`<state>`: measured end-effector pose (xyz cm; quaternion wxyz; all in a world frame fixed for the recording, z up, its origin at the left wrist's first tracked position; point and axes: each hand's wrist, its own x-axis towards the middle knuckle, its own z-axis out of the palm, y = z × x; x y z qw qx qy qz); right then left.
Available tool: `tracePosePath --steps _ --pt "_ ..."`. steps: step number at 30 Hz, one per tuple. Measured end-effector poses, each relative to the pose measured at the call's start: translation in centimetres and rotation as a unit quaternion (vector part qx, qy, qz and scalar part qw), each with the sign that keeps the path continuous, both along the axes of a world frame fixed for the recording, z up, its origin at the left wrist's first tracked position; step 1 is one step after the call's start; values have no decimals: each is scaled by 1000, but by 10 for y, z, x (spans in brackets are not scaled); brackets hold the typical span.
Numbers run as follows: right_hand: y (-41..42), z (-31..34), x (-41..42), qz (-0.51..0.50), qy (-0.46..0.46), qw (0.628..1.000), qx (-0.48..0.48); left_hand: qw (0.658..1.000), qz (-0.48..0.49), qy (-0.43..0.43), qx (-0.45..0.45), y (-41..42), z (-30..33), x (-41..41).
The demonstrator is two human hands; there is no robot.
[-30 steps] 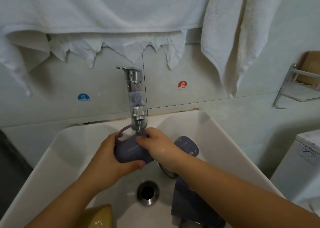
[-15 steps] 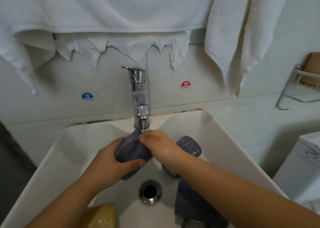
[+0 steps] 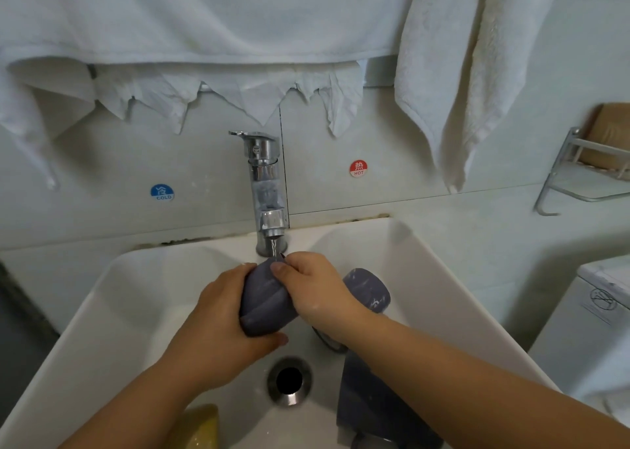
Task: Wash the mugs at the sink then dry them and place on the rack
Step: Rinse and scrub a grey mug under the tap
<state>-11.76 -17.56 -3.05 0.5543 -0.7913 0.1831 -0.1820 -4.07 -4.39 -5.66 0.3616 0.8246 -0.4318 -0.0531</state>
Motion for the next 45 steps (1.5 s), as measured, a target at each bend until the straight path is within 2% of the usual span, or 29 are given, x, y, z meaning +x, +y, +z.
tracePosePath --steps 2,5,8,11,14,19,23,31,34,37,41,43,45 --pt "-2 0 -4 1 -8 1000 -29 992 -45 115 -4 3 5 2" --pt "-5 -2 -7 46 4 998 -36 957 -88 272 -41 11 17 13" --pt "-6 -1 -8 80 -9 997 0 937 -71 338 -54 16 19 25" --pt "-4 3 -9 91 -14 995 22 944 -73 321 -24 16 15 25" --pt "-7 6 -9 80 -13 996 31 958 -45 280 -46 14 12 22" --pt "-11 -2 -7 104 27 993 39 978 -36 206 -28 4 3 17" --pt "-5 -4 -1 25 15 1000 -4 986 -19 161 -43 -3 -1 8" --pt "-3 -5 1 41 2 997 64 997 -26 56 -37 0 4 8" --pt "-2 0 3 -9 4 997 77 998 -27 38 -51 -1 3 8" --pt "-2 4 3 -43 6 996 82 999 -24 -23 -34 -5 1 5" --pt "-1 6 4 -24 35 994 100 993 9 -114 4 -6 -4 6" --pt "-2 3 1 -1 25 995 91 997 0 -80 6 -5 -3 7" --pt "-1 0 -1 33 13 997 73 1000 -7 4 -8 -1 2 10"
